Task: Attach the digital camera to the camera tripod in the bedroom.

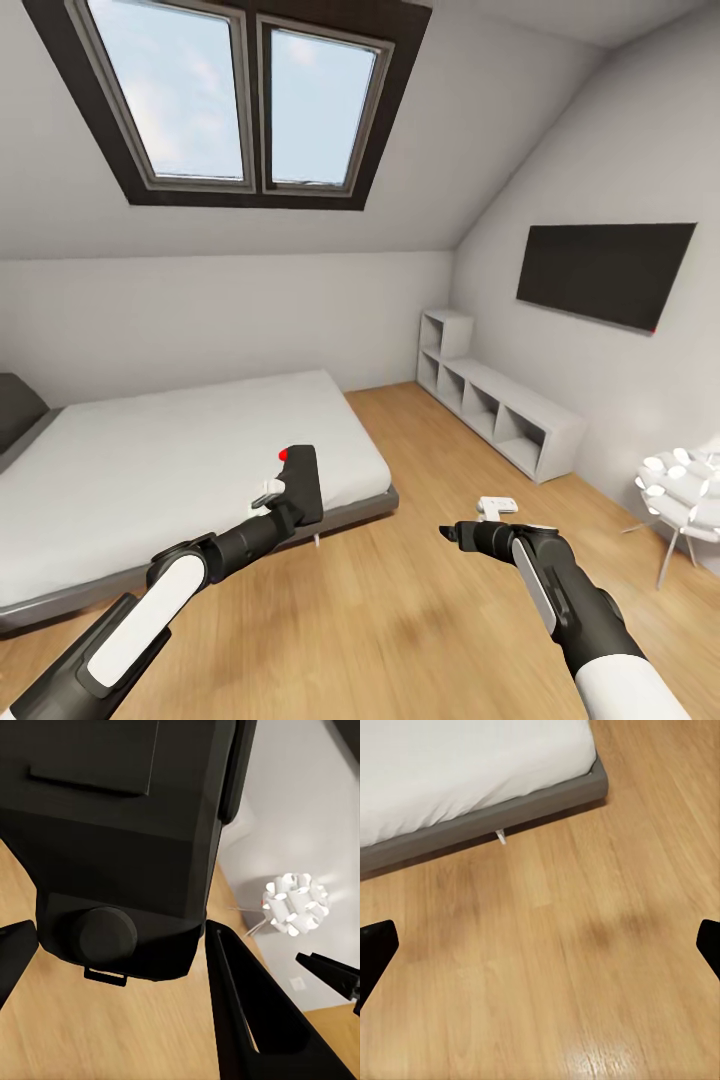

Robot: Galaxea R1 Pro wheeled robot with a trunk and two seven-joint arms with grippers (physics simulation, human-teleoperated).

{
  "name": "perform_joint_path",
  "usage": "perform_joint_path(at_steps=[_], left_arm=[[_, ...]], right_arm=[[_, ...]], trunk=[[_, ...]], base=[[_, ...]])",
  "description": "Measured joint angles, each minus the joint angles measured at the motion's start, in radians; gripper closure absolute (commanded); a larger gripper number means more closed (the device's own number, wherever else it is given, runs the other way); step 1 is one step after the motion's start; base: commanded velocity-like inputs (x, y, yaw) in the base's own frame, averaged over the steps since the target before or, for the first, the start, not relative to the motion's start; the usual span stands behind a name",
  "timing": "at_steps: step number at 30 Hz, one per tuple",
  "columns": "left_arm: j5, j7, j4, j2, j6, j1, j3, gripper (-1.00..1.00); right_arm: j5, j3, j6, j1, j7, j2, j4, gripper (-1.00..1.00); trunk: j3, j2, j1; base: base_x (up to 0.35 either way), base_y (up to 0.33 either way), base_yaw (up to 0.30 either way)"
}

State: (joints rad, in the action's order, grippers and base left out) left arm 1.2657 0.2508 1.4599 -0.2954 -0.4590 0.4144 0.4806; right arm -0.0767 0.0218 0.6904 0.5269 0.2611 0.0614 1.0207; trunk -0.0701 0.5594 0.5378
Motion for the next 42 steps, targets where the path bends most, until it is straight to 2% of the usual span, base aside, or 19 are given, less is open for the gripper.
perform_joint_path(at_steps=[23, 42], left_arm=[[0.0, 0.003, -0.001, 0.0, 0.001, 0.001, 0.001, 1.0], [0.001, 0.006, -0.004, -0.001, 0.001, 0.001, -0.001, 1.0]], right_arm=[[0.001, 0.0, 0.0, 0.001, 0.0, 0.0, 0.0, -1.0], [0.0, -0.001, 0.001, 0.0, 0.0, 0.0, 0.0, -1.0]], trunk=[[0.07, -0.16, -0.088], [0.071, -0.16, -0.088]], base=[[0.0, 0.0, 0.0], [0.0, 0.0, 0.0]])
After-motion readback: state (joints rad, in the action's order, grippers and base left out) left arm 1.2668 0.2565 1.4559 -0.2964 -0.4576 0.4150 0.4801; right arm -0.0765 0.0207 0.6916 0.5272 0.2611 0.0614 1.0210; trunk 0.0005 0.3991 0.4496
